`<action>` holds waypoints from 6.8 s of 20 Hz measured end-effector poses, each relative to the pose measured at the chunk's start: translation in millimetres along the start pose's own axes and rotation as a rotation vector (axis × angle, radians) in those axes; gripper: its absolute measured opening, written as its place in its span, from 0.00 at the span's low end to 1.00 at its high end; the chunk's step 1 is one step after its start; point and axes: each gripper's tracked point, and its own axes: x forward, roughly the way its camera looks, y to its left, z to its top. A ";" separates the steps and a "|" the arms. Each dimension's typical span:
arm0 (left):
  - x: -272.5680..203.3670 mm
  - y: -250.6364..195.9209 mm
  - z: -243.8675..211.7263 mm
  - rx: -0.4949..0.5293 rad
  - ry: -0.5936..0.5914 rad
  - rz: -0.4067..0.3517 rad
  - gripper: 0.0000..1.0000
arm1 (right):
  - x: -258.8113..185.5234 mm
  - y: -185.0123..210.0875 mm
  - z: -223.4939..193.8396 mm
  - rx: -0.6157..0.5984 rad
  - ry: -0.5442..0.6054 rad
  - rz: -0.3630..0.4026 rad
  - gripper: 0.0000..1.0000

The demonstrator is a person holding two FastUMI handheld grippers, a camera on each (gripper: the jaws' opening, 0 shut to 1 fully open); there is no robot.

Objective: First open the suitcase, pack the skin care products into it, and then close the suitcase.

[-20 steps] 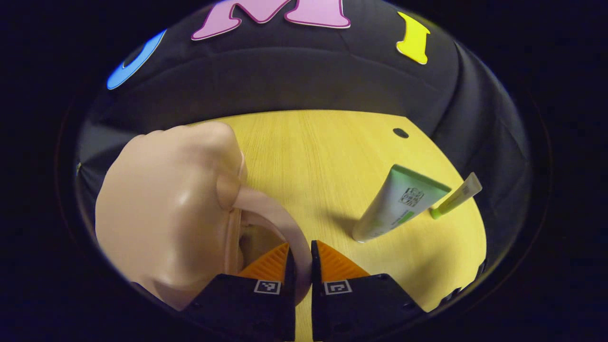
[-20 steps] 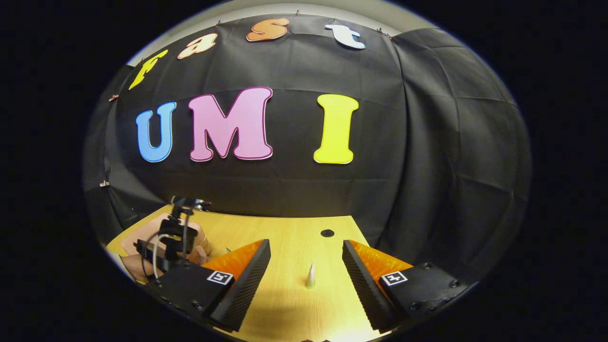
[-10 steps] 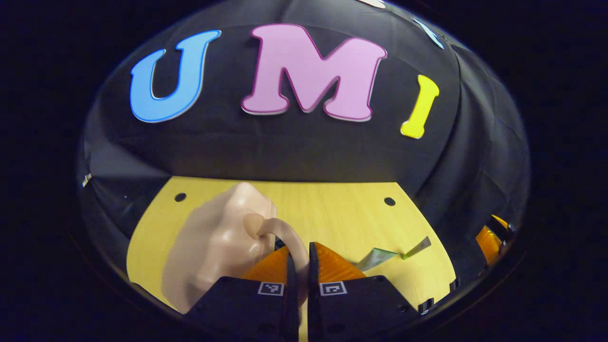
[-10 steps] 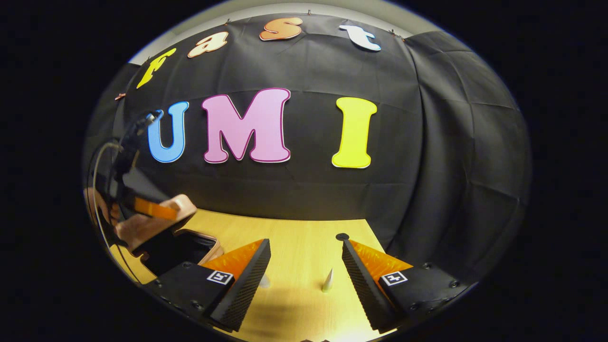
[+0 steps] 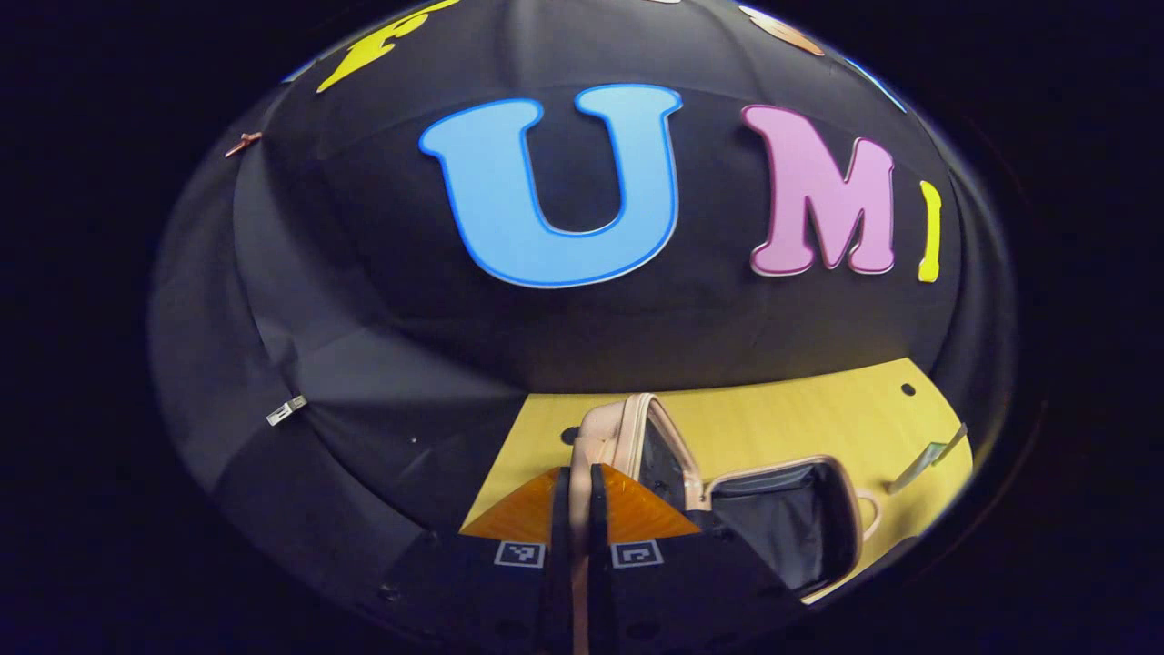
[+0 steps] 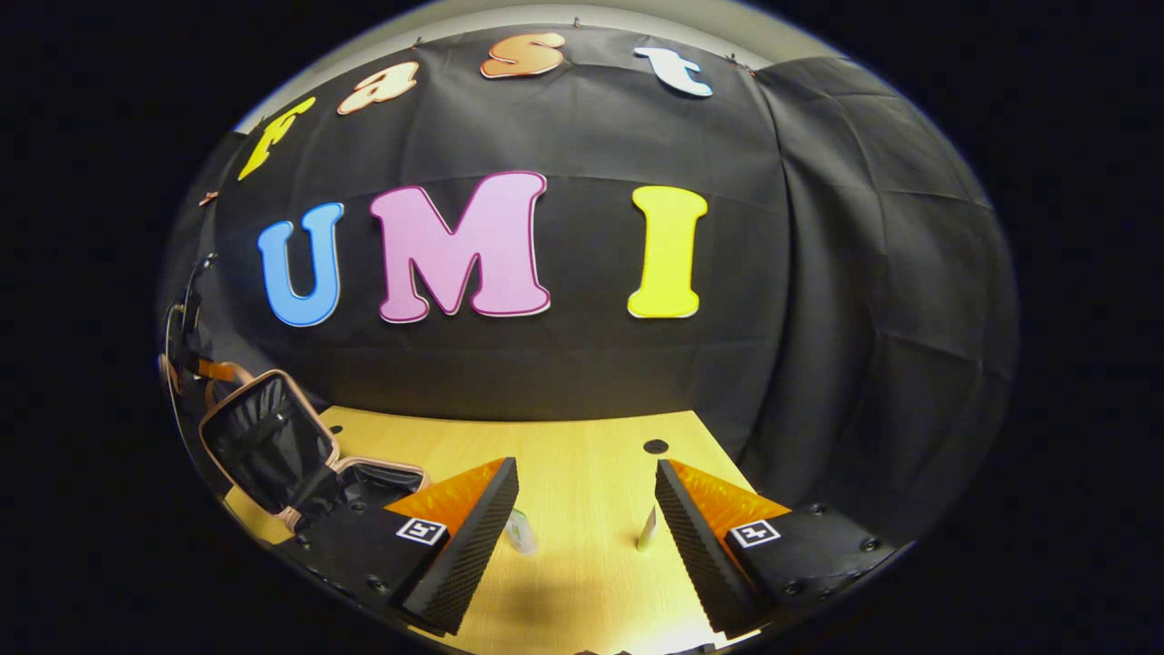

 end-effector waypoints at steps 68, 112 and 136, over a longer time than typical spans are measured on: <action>24.0 -600.7 -165.6 -0.027 0.047 -0.451 0.48 | 208.6 -83.3 -235.8 0.083 0.235 -0.120 0.86; 13.5 -256.1 -209.4 0.049 0.549 -0.254 0.48 | 16.8 213.5 -102.2 -0.091 0.291 0.508 0.24; -121.7 -95.8 -138.5 -0.149 0.117 -0.106 0.97 | 71.8 344.6 -261.7 -0.142 0.856 0.355 0.24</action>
